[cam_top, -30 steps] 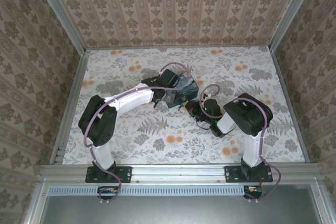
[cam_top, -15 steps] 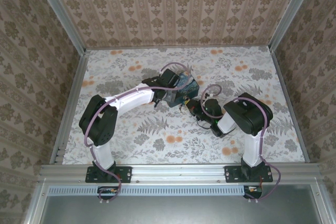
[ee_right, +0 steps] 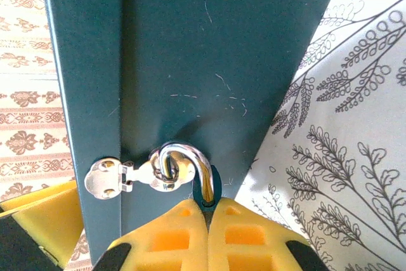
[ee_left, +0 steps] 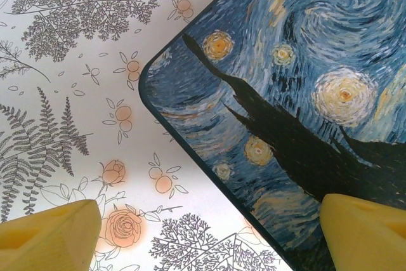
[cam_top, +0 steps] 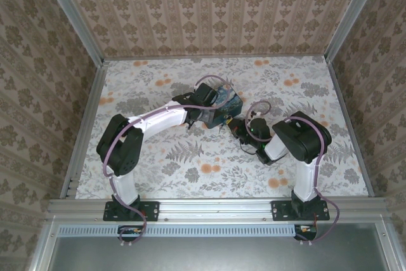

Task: Unlock the padlock with the key

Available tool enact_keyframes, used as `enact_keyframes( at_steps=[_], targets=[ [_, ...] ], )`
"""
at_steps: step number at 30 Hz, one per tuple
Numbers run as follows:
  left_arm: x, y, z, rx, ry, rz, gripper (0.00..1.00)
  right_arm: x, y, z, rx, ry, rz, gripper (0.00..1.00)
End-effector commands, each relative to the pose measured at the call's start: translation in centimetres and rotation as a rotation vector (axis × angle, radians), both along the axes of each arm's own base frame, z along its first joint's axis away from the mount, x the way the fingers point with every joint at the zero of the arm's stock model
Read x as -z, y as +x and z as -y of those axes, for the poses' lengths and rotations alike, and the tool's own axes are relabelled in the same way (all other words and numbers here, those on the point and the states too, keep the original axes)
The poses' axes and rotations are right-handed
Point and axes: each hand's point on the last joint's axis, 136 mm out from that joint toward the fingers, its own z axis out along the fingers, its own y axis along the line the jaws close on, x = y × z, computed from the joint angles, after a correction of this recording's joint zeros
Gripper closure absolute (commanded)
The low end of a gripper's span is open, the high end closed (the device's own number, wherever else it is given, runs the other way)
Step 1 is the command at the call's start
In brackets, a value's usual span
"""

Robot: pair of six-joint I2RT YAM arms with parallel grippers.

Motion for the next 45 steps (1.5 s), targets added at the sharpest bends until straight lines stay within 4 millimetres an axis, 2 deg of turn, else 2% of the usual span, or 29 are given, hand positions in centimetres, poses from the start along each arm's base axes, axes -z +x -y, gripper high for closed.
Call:
enact_keyframes(
  at_steps=[1, 8, 13, 18, 23, 28, 33, 38, 45],
  targets=[
    [5.4, -3.1, -4.2, -0.002, 0.207, -0.176, 0.1, -0.5, 1.4, 2.4, 0.118, 0.011, 0.024, 1.0],
    [5.9, -3.2, -4.2, -0.002, 0.21, -0.185, 0.11, -0.7, 2.3, 2.6, 0.166, 0.066, 0.024, 1.0],
    [6.1, -3.2, -4.2, -0.001, 0.209, -0.191, 0.11, -1.5, 3.0, 3.7, 0.183, 0.056, 0.043, 1.0],
    [6.2, -3.2, -4.1, 0.0, 0.206, -0.195, 0.12, -1.5, 3.7, 5.4, 0.158, -0.026, 0.039, 1.0],
    [6.3, -3.2, -4.1, 0.001, 0.206, -0.197, 0.12, -1.7, 3.9, 5.0, 0.086, -0.063, 0.034, 1.0],
    [6.1, -3.0, -3.9, 0.002, 0.205, -0.196, 0.12, -1.5, 3.7, 3.6, -0.015, -0.072, 0.016, 1.0],
    [5.4, -2.6, -3.6, 0.011, 0.198, -0.187, 0.11, -1.1, 2.8, 2.9, -0.104, -0.103, 0.003, 1.0],
    [4.7, -2.0, -3.1, 0.025, 0.2, -0.176, 0.11, -0.7, 2.3, 3.9, -0.093, -0.12, -0.007, 1.0],
    [5.2, -1.9, -3.0, 0.033, 0.209, -0.192, 0.12, -1.4, 3.8, 5.3, -0.062, -0.034, -0.011, 1.0]
  ],
)
